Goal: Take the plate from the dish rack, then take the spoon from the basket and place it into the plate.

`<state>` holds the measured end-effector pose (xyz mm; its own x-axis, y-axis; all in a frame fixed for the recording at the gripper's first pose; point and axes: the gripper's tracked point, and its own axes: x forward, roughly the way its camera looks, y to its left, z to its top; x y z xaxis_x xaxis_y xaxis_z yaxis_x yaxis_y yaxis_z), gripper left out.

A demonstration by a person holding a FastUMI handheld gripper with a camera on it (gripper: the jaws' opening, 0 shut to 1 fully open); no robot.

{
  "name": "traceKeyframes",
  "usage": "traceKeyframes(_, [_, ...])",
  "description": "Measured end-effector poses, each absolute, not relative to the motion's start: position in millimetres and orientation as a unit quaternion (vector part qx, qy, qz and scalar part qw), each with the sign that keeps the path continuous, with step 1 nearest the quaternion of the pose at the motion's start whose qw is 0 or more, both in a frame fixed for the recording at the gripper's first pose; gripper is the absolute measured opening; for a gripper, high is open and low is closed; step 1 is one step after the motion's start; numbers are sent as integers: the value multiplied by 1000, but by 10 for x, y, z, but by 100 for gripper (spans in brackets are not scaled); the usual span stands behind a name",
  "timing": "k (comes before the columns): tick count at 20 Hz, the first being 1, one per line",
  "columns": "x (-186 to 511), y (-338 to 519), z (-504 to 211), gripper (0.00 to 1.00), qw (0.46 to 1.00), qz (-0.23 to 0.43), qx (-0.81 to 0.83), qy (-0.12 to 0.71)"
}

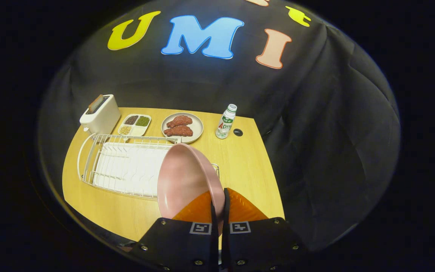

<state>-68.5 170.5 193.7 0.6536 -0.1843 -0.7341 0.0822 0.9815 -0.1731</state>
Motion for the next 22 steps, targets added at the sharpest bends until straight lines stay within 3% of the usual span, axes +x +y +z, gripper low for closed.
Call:
traceKeyframes(9, [-1290,1876,998,3,887,-10,22,461])
traceKeyframes(22, [-1385,2396,-73,3,854,79,84,507])
